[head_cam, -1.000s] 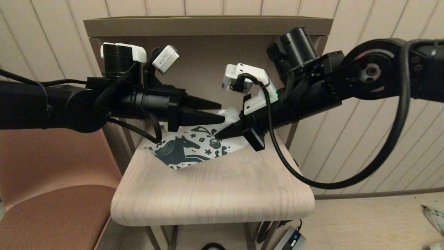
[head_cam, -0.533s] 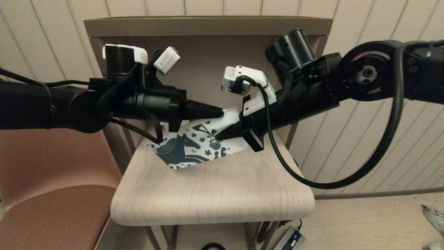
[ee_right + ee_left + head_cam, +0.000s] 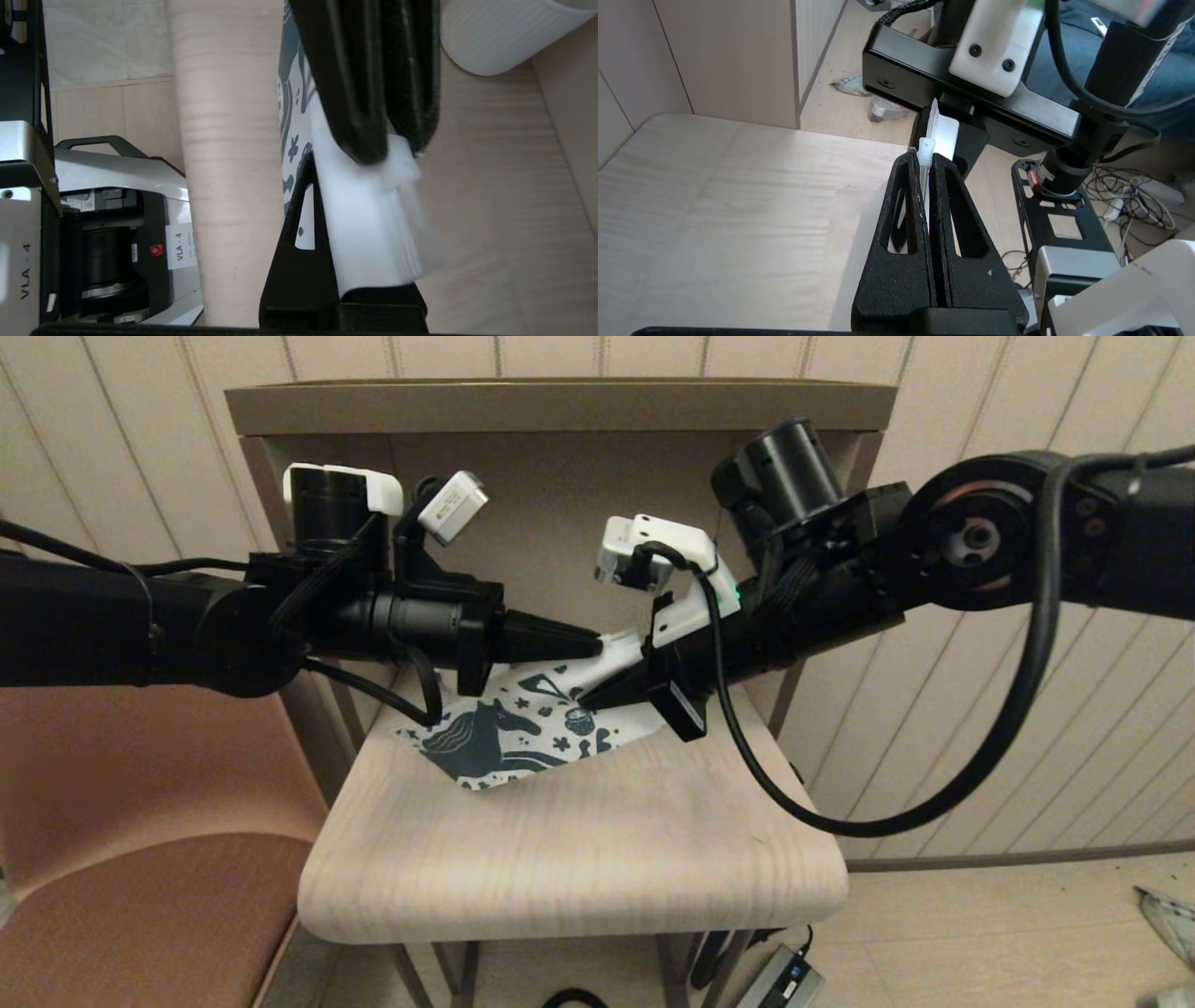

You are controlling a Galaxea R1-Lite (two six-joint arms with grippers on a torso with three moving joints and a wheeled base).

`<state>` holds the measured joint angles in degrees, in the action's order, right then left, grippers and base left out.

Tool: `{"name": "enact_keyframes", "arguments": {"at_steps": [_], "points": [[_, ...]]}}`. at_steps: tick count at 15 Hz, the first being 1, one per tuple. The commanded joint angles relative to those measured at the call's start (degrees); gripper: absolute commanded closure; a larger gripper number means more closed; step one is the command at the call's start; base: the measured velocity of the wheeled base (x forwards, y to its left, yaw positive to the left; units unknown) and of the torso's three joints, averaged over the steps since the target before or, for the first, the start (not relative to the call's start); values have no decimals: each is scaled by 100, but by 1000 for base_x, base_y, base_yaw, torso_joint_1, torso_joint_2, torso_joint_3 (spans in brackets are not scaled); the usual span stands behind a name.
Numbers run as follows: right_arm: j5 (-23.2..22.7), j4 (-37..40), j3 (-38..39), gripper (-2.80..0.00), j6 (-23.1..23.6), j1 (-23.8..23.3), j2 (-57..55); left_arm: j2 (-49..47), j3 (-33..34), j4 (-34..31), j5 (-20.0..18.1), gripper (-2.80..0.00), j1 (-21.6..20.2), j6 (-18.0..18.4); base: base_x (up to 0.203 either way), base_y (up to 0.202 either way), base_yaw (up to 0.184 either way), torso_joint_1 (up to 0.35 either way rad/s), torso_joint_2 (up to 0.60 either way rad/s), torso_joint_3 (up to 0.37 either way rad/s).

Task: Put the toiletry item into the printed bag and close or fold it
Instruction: Hand it to the other hand

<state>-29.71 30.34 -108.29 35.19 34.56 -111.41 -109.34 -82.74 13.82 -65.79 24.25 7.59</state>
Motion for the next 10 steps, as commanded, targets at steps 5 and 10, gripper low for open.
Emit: {"name": "enact_keyframes", "arguments": {"at_steps": [5,10], "points": [[28,16,10,0,24,-45,137,80,82,6,-39,0,-60,23,0,0,0,0,0,0],[44,24,71,0,23,-133,202,80,82,6,-30,0,-60,32,0,0,0,0,0,0]]}}
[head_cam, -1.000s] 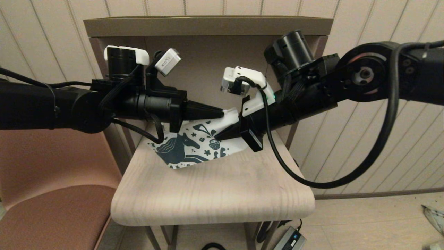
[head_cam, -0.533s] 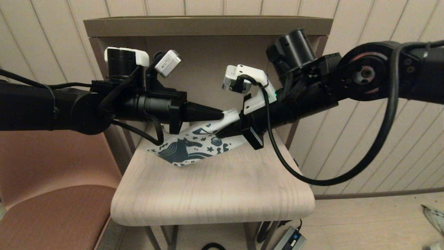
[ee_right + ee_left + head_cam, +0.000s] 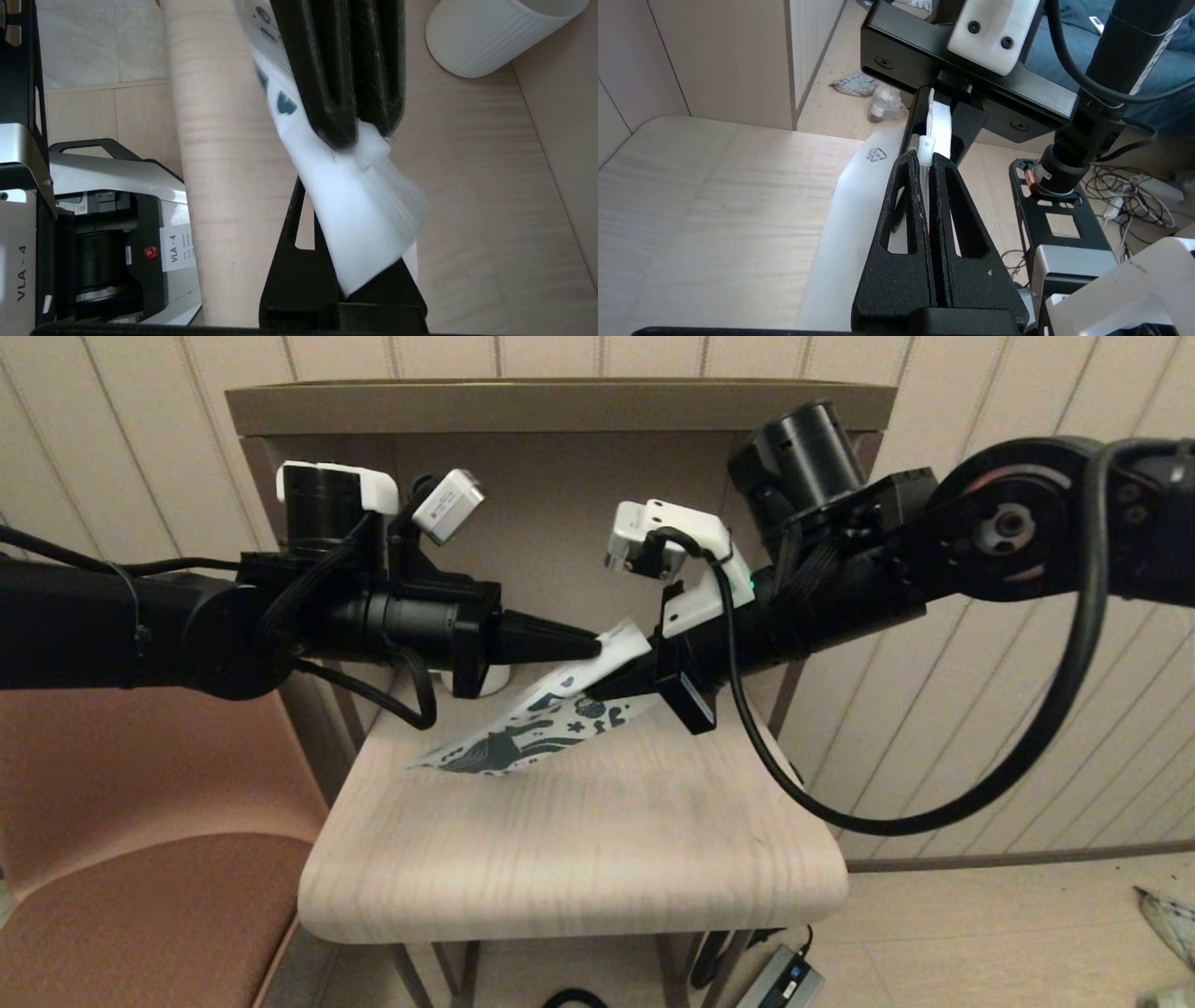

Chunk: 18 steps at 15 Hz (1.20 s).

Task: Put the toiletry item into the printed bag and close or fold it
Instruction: Hand it to the other hand

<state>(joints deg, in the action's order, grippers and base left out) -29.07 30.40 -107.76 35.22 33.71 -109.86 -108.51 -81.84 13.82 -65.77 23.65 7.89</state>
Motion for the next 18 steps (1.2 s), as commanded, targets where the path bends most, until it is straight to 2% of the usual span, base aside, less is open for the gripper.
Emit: {"name": "enact_keyframes", "arguments": {"at_steps": [1,18], "points": [[-19,18,19,0,20,-57,53,-4,-8,6,-33,0,-1,4,0,0,0,0,0,0],[-19,9,1,0,3,40,-106,5,-105,33,38,0,8,-15,0,0,0,0,0,0]]}}
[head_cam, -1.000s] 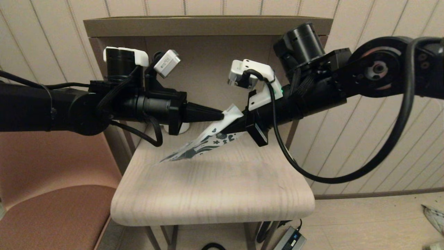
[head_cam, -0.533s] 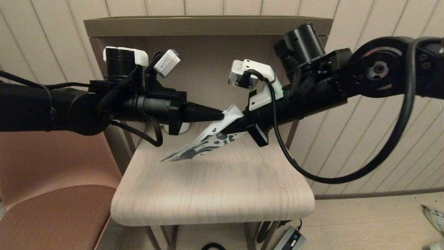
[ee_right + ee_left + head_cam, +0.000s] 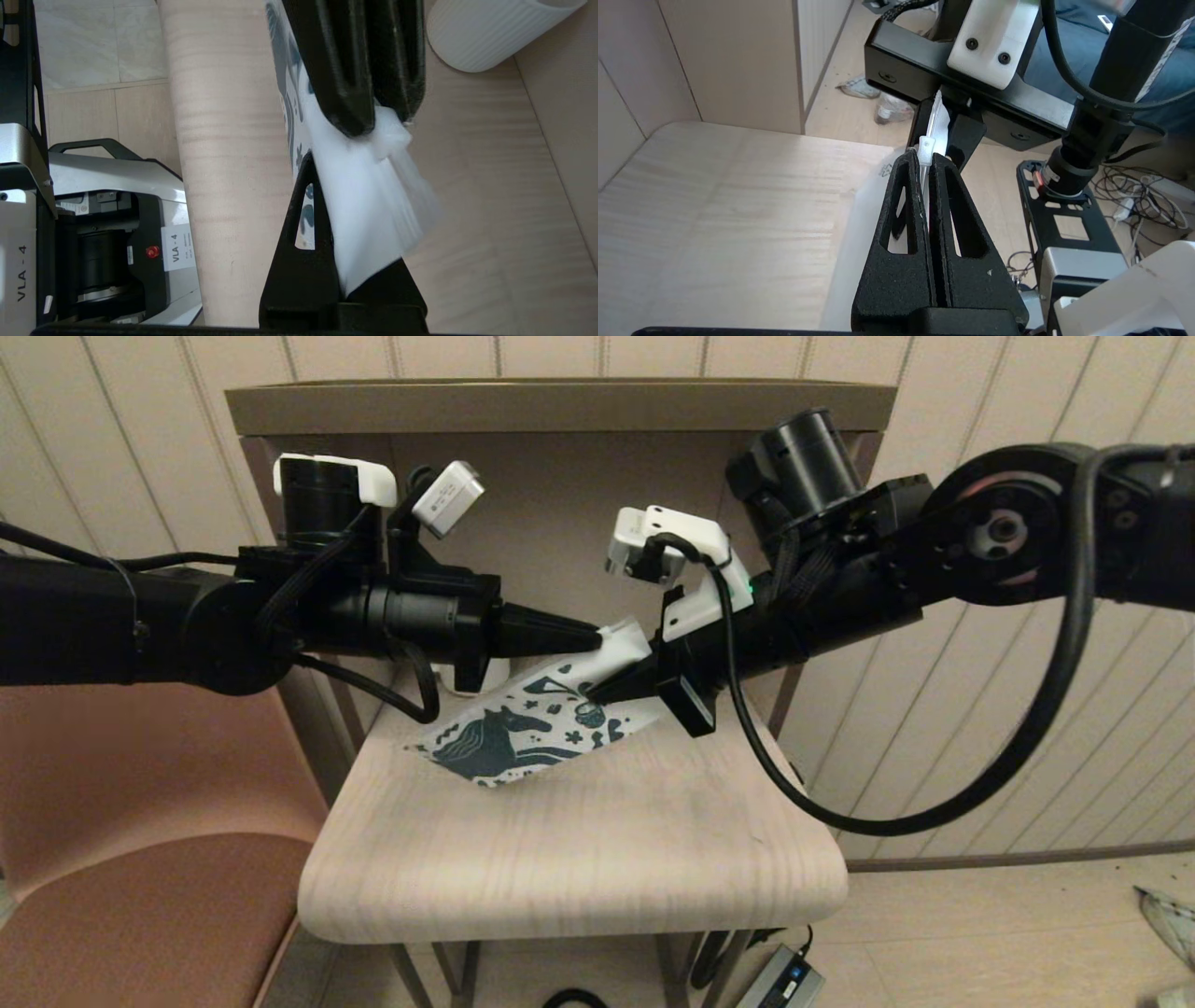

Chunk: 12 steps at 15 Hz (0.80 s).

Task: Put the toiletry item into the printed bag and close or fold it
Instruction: Hand it to the other hand

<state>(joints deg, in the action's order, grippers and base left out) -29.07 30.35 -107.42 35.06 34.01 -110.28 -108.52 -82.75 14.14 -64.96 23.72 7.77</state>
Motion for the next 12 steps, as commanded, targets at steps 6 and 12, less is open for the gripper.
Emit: {"name": "enact_keyframes", "arguments": {"at_steps": [6,12], "points": [[-11,-20,-61,0,27,0,-55,26,40,9,-43,0,2,6,0,0,0,0,0,0],[-19,-18,-77,0,27,-43,41,-11,48,11,-34,0,1,14,0,0,0,0,0,0]]}}
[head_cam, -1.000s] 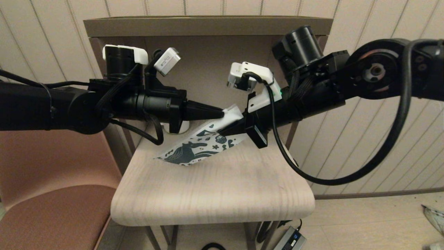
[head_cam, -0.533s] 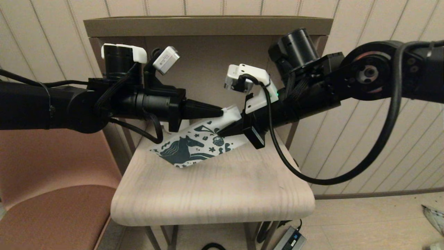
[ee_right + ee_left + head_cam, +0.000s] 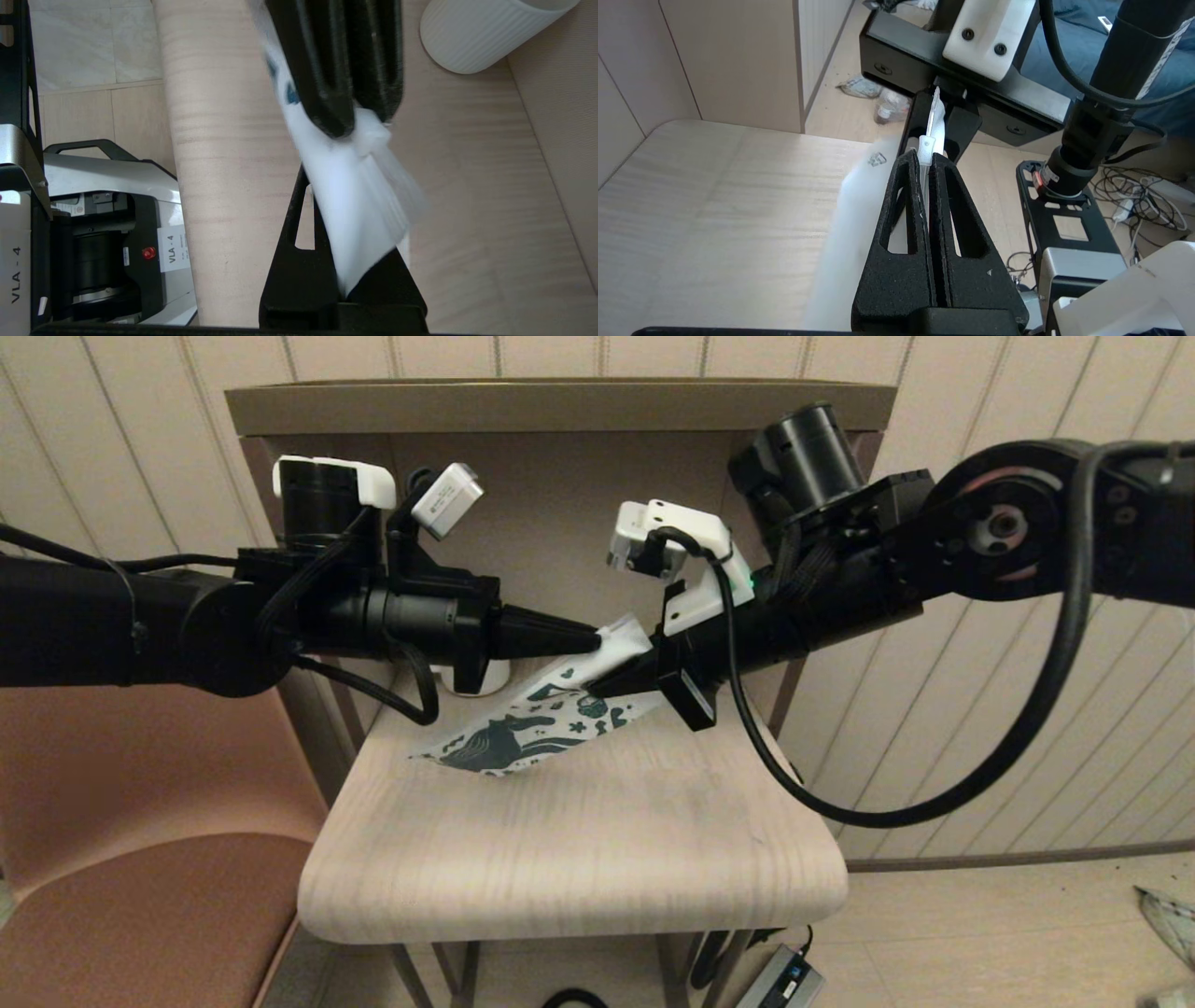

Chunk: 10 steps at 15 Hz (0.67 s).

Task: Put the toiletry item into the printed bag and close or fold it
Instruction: Hand it to the other hand

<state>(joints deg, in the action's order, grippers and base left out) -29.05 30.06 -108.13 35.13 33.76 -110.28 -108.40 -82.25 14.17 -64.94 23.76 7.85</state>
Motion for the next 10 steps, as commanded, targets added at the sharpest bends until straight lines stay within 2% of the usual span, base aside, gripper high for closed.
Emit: {"name": "enact_keyframes", "arguments": {"at_steps": [1,10], "points": [[-22,10,2,0,20,-27,60,-32,-10,16,-36,0,-3,6,0,0,0,0,0,0],[-22,17,46,0,12,17,-37,3,-45,10,-36,0,-3,6,0,0,0,0,0,0]]}}
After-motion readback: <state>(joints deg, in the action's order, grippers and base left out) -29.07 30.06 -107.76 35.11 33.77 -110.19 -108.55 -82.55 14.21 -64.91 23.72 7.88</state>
